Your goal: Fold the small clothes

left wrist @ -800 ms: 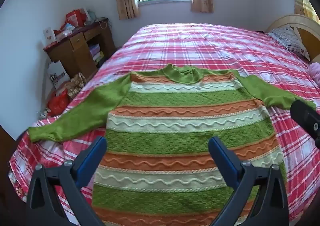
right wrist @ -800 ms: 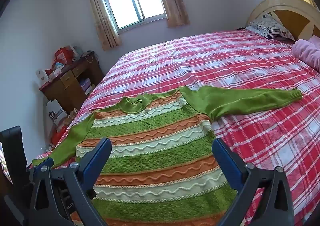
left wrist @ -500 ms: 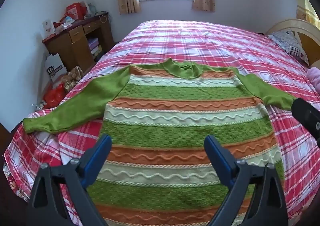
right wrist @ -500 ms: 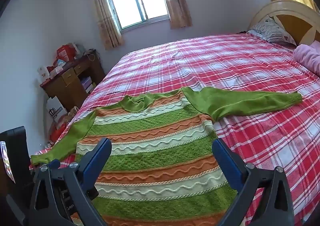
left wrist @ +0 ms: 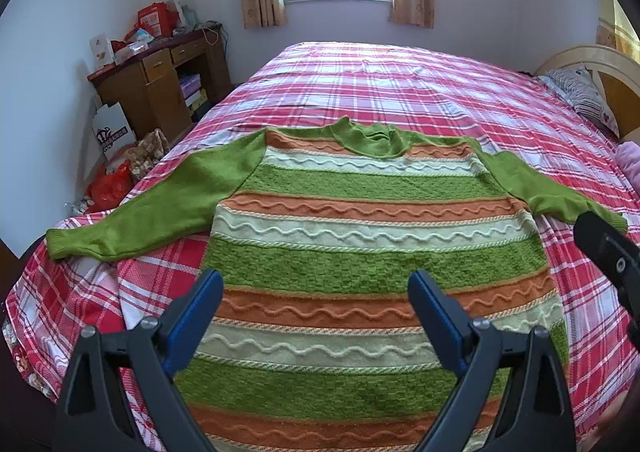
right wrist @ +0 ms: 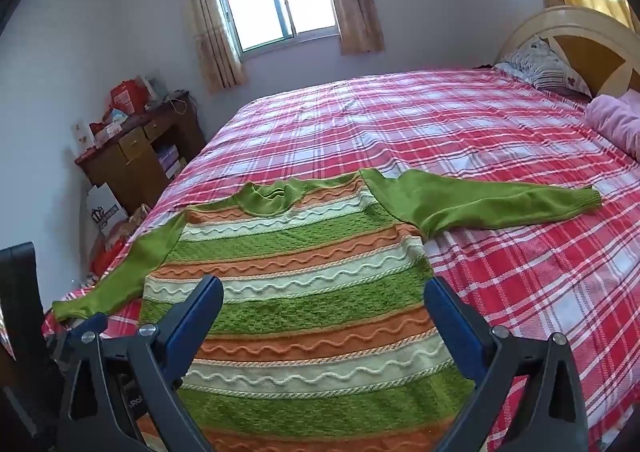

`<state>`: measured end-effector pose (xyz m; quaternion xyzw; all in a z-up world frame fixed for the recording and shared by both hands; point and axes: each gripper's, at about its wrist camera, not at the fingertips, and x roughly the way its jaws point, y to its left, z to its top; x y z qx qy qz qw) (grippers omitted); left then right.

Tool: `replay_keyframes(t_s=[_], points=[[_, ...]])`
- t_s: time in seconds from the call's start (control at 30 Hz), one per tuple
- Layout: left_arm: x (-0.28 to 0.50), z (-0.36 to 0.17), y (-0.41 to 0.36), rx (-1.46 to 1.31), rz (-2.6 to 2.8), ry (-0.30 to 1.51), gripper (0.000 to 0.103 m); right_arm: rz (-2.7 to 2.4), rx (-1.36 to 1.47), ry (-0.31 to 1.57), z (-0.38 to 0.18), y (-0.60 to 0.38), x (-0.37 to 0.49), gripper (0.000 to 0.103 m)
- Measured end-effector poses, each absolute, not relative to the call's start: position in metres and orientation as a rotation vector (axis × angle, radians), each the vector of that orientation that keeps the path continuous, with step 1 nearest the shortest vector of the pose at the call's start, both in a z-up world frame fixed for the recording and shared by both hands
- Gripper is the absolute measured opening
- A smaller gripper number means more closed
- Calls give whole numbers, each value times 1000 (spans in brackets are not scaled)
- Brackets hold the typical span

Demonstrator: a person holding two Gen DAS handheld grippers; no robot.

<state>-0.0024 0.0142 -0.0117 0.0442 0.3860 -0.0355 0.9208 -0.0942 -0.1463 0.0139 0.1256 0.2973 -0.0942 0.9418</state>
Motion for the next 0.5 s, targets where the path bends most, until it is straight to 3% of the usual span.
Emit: replay_keyframes(t_s=[0.5], points=[[-4,-13,21,69,-70,788,96,-199,240,622,9,-143,-93,101]])
